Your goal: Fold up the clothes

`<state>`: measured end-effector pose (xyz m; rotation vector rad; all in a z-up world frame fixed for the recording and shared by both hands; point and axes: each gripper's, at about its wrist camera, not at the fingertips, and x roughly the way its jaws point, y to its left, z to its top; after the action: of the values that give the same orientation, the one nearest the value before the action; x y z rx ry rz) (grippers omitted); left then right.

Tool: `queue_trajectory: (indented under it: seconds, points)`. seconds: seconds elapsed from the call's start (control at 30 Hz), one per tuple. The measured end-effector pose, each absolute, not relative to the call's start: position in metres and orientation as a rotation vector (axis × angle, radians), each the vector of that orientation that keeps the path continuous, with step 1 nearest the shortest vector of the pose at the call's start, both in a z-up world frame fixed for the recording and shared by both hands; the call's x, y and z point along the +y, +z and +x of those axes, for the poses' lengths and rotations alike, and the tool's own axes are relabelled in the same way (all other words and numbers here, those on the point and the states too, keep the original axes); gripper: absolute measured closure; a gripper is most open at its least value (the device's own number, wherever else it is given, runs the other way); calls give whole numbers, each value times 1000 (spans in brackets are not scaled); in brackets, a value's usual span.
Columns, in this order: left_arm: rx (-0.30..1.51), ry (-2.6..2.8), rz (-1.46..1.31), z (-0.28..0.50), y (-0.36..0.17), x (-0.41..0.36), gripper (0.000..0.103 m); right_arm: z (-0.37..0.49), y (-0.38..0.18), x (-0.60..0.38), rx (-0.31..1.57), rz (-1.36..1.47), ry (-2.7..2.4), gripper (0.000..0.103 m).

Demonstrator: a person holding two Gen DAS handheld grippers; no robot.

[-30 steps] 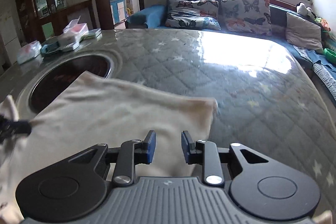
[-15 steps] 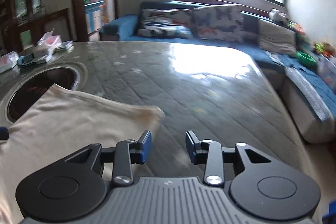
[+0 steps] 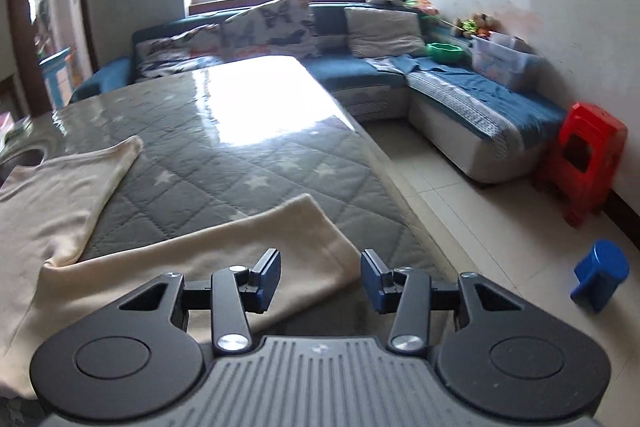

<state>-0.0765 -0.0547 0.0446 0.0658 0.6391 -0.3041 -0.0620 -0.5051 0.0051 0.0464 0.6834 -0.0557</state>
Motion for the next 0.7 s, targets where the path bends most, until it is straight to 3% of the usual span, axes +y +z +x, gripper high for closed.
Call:
queue_trajectory:
  seconds: [0.33,0.5,0.7]
  points:
    - [660,-369,131,-78,41,-98,59,-59,-9,-511,661,148,-80,61]
    - [676,-397,146,-71,37,-119,59,-62,-9,-517,635,161,-97,95]
    - [679,-437,169,-60,34,-152,60,-79,7,-527,563,191,-84,97]
